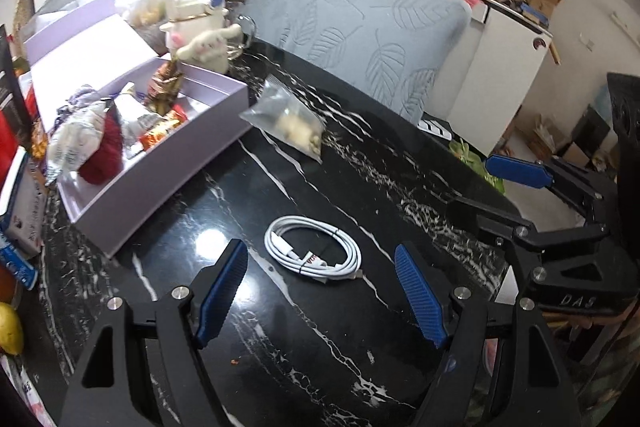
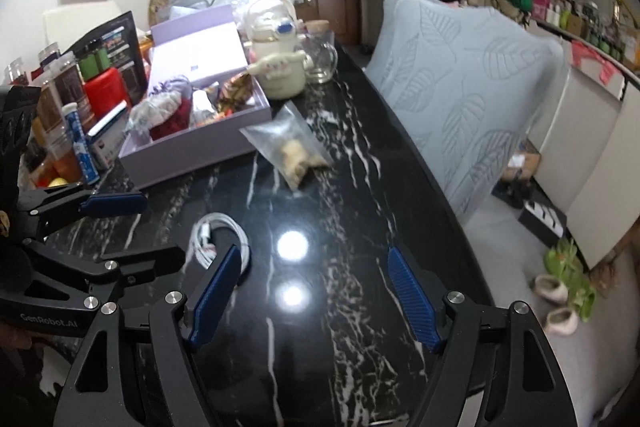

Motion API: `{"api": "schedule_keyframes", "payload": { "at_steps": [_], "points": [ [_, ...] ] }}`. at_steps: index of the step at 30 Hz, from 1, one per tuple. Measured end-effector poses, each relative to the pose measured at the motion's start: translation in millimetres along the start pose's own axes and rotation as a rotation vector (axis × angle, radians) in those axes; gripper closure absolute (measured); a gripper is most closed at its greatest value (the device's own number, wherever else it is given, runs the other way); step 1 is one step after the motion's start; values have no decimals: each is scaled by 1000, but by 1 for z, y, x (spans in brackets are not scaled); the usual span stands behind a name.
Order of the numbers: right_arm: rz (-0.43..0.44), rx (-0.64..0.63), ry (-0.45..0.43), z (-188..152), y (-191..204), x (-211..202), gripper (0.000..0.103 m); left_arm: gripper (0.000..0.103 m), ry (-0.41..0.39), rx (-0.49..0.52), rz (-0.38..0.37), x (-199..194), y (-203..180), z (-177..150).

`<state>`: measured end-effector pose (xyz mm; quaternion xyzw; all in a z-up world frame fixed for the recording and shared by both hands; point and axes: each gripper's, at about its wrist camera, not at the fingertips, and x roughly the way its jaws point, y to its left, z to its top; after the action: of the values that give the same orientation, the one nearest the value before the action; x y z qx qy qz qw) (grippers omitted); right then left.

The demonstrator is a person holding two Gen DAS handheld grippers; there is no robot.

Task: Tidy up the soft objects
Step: 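Withdraw both grippers from the box toward the clear bag and white cable, then grasp the clear zip bag with the right gripper while the left grasps the white cable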

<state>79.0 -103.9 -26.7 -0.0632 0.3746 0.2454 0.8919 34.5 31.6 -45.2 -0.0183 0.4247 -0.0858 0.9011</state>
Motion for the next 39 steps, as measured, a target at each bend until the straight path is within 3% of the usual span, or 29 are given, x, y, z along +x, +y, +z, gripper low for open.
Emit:
{"api": "schedule_keyframes", "payload": {
  "at_steps": [9,13,25,39],
  "points": [
    [22,37,54,-11,-17,22,26,27,103,-14,-77,41,8,-6],
    [20,46,75,-12,-20,30,26,27,140,-11,-73,57,10,-8],
    [33,87,105,-11,-29,44,26,27,110,112,9,73,0,-2],
    [50,94,107,-4,-27,52,26,30,54,38,6,62,14,-3]
  ]
}}
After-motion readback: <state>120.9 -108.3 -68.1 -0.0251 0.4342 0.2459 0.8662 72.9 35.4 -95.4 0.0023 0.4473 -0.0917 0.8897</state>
